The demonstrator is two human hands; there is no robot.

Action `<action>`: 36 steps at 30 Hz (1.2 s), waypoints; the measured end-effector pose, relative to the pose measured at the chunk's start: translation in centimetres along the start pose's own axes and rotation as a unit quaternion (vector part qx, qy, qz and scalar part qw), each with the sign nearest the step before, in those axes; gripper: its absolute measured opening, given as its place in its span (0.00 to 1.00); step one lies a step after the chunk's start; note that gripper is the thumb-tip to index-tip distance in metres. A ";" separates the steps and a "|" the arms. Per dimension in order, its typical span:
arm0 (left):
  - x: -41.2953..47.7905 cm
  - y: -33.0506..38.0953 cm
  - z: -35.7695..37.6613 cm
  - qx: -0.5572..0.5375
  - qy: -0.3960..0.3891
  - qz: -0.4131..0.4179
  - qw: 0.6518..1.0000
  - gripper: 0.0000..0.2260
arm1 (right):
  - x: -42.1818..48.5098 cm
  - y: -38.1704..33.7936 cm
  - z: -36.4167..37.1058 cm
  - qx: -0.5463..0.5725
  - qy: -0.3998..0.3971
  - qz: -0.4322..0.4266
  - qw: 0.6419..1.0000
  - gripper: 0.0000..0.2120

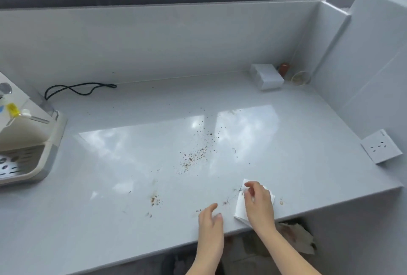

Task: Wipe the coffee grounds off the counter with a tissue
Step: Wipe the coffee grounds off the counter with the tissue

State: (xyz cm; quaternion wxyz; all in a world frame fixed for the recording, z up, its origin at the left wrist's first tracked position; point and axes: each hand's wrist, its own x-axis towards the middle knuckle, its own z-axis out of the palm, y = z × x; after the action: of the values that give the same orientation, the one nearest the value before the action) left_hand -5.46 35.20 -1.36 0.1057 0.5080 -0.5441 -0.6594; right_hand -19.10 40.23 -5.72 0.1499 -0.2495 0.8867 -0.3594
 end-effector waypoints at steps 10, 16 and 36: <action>9.5 -2.0 -22.6 0.307 0.285 0.154 0.895 0.18 | 1.7 1.6 3.3 -0.284 0.050 -0.045 0.956 0.22; 13.8 -3.3 -26.2 0.475 0.261 0.082 0.837 0.23 | 1.1 0.0 5.8 -0.334 0.005 -0.007 0.942 0.26; 16.3 -0.3 -25.6 0.407 0.320 0.080 0.852 0.20 | -1.0 -3.5 6.9 -0.245 -0.038 -0.082 0.965 0.24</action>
State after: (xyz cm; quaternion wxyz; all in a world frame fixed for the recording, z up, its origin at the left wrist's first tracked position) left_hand 7.24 8.40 -7.91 0.1103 0.6428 -0.7389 -0.1695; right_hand -13.99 34.72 -7.95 0.0880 -0.3640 0.9177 -0.1326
